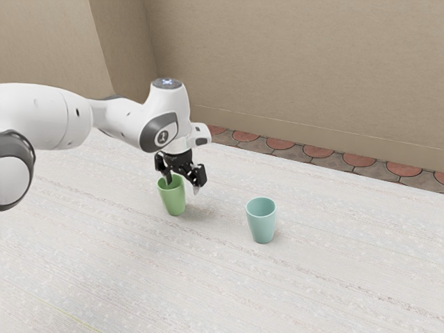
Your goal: Place the left cup onto the right cup
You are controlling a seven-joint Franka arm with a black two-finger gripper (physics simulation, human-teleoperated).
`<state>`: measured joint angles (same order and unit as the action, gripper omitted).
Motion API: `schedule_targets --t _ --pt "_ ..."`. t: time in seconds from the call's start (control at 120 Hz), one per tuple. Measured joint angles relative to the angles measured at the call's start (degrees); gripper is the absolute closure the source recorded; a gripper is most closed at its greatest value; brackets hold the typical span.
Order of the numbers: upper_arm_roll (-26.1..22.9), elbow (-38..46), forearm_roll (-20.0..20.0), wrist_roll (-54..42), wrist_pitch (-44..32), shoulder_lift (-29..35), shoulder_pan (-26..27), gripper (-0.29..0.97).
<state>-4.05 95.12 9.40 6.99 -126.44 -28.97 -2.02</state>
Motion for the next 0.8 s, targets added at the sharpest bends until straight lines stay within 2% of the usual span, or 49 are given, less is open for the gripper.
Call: schedule_targets --t 0.442,0.642,0.8 --pt "0.3 0.0 0.0 -0.1 -1.7 -2.1 0.0 0.02" --pt "0.3 0.0 0.0 0.0 -2.4 -2.7 0.0 0.13" --pt "0.4 0.0 0.0 -0.1 -2.8 -3.0 0.0 0.26"
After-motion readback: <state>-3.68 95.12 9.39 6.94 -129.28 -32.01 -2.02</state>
